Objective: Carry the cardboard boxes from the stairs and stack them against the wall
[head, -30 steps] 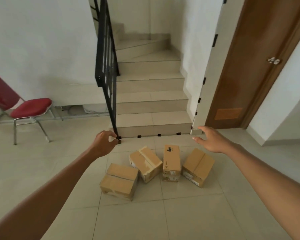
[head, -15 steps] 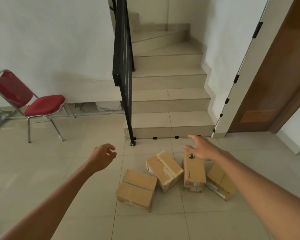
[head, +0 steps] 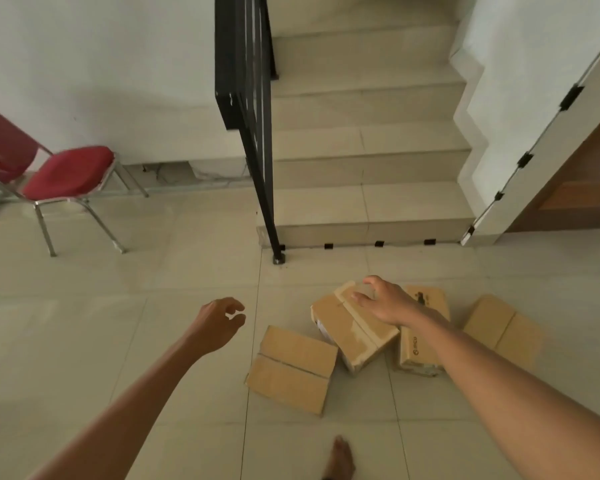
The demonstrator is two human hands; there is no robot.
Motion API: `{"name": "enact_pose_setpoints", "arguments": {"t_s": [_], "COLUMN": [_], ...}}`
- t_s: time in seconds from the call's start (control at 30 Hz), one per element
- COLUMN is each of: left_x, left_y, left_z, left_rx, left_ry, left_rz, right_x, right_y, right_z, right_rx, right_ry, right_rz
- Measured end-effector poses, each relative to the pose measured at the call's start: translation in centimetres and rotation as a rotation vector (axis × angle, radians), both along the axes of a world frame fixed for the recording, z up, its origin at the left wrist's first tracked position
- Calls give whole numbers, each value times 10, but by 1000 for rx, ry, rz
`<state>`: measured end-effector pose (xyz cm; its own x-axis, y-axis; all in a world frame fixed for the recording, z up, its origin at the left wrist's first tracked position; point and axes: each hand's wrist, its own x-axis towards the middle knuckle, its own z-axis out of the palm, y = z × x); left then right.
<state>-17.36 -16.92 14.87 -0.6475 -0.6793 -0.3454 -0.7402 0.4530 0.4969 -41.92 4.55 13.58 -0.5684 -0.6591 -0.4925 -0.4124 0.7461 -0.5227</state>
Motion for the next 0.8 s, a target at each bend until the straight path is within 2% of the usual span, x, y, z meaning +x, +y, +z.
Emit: {"name": "enact_pose_setpoints", "arguments": {"t_s": [0.3,0.47,0.6,0.8], "left_x": [-47,-55,-47,-39], "left_y": [-40,-78,-94,-117], "left_z": [-191,-324,-430,-548], "left_rx": [223,255,283,349], "left_ry": [-232,-283,-371,-433], "left_rz": [13,118,110,229], "right_x": [-26,-23,-3,35], "right_y": [-51,-62,-62,-50], "right_z": [-214,-351,-449,-584], "right_rx": [132,175,210,272], "right_ry": [-287,-345,-329,-381], "right_rz": [-205,-315,-397,-595]}}
